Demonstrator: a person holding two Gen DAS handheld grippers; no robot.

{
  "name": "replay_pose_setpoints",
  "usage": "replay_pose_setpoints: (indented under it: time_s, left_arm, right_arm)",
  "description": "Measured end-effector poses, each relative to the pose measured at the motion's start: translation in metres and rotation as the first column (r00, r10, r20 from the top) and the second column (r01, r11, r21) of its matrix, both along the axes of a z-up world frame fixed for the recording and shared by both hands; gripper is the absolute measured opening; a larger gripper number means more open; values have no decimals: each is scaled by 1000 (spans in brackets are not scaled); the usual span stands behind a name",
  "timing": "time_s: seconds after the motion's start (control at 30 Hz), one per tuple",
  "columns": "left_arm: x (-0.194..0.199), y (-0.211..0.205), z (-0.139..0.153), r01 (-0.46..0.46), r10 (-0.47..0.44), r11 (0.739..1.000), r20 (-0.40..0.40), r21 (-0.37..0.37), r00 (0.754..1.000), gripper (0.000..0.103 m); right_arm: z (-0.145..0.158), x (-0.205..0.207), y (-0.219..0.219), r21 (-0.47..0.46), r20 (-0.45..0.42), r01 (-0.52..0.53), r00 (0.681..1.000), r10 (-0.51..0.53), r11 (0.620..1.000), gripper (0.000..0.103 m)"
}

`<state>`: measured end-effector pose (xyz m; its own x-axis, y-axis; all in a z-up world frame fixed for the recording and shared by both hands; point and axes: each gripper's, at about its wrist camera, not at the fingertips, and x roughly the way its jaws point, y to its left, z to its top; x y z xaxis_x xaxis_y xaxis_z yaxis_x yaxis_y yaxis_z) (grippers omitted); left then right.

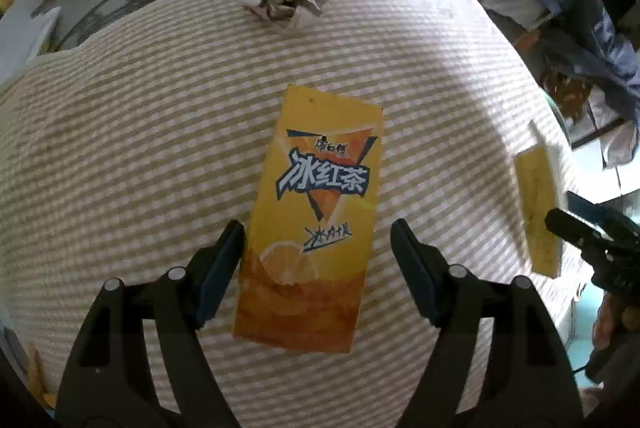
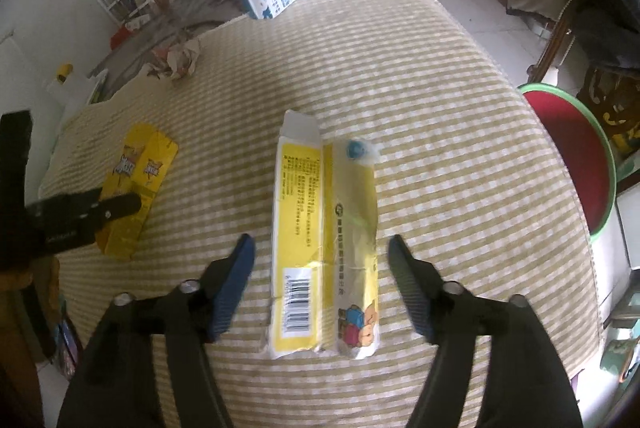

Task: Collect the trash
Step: 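Grasp orange iced-tea carton with left tool while right tool holds yellow box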

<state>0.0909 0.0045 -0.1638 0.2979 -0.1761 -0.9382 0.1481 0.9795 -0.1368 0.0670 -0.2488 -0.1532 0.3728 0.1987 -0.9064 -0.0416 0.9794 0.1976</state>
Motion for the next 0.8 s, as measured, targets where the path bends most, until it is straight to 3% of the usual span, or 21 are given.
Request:
replay_pose_setpoints:
  time_s: [0.17,0.53,0.6,0.67,0.73,0.8]
  left_arm:
    - [-22,-5,-4,-31,31,1000,23,3,999,76]
    - [-4,2,-12,-81,81,997,17,0,997,75]
    - [-6,2,-12,-88,87,996,24,7,996,64]
    - [-6,1,-12,-94,94,996,28,4,995,64]
    - [-7,0,-11,-98,98,995,33,4,995,64]
    - [-9,-2,-7,-102,102,995,47,-4,994,64]
  right_arm:
    - [-4,2,2,17,-19,23,1000,-22,1000,74]
    - [-14,4,-6,93,-75,96,993,-89,991,74]
    - [-14,4,-6,88,-75,91,994,-84,992,72]
    - [-17,4,-6,79,-87,85,993,-78,993,65]
    - [-19,3,-6,76,-96,82,993,-74,994,51]
    - [-17,1,-7,78,-84,76,994,-69,994,47]
